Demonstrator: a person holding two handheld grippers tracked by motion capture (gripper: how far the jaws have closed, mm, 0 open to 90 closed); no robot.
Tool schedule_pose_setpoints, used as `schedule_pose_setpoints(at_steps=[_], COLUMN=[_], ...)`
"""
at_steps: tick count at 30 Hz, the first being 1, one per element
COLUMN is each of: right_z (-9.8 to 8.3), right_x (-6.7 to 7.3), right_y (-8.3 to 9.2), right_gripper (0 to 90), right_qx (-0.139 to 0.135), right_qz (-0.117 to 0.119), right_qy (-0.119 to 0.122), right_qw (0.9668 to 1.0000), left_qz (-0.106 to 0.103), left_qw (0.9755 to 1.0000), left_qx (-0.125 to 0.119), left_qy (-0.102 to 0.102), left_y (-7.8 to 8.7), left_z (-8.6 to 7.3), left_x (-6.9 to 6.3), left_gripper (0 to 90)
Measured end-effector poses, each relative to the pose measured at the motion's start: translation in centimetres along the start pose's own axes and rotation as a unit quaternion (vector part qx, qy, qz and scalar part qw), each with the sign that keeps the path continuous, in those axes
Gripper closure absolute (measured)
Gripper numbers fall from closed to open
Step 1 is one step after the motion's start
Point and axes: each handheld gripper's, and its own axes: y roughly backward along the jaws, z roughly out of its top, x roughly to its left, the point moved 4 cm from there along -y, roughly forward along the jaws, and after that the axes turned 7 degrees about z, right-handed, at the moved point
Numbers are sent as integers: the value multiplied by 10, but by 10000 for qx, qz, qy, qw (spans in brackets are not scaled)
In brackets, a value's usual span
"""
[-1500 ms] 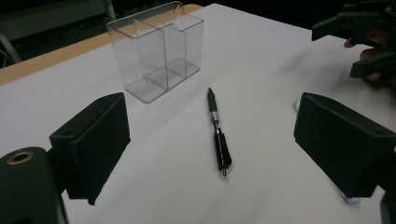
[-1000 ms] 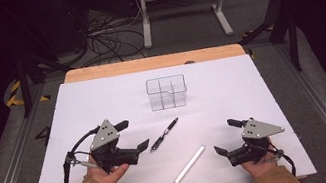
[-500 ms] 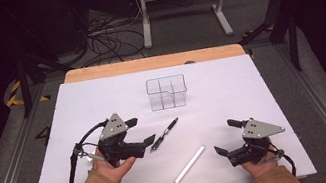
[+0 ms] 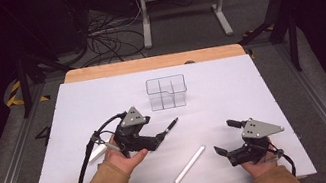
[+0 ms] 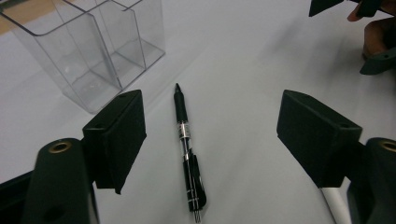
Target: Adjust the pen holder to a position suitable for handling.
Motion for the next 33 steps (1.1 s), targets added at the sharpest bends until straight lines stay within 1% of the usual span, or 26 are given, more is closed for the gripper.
schedule_pose_setpoints(at_steps=[2,3,4,5,6,7,10,11,16,18,22,23,26,27,29,32,33], right_z=[0,0,0,0,0,0,0,0,0,0,0,0,0,0,0,0,0], right_x=[0,0,0,0,0,0,0,0,0,0,0,0,0,0,0,0,0], right_y=[0,0,0,0,0,0,0,0,0,0,0,0,0,0,0,0,0], right_gripper=[29,29,30,30,30,30,30,30,30,30,30,30,30,30,30,30,30], right_qx=[0,0,0,3,7,3,3,2,-2,1,-7,-7,1,1,5,2,9], right_qz=[5,6,9,9,11,11,16,16,23,24,27,27,30,30,31,46,46], right_qy=[5,12,12,9,7,13,13,16,16,16,4,4,7,7,5,23,22], right_qw=[10000,10000,10000,10000,10000,10000,10000,10000,10000,10000,10000,10000,10000,10000,10000,10000,10000], left_qz=[-16,-16,-30,-36,-36,-35,-30,-42,5,34,29,29,60,37,-19,-11,27], left_qw=[9999,9999,9998,9996,9996,9993,9991,9990,9985,9982,9976,9976,9972,9974,9974,9972,9967], left_qx=[127,127,219,273,273,351,404,428,532,598,682,682,739,724,715,748,808], left_qy=[-6,-6,33,39,39,80,120,155,150,76,62,62,17,5,43,50,25], left_y=[-7,-7,-12,-14,-14,-19,-23,-27,-34,-38,-47,-47,-52,-53,-56,-60,-63], left_z=[1,1,2,3,3,4,4,5,5,6,9,9,11,11,12,12,12], left_x=[0,0,0,1,1,1,2,3,4,4,4,4,3,3,2,1,2], left_gripper=[285,286,286,286,288,287,288,289,289,289,289,290,291,291,294,300,301])
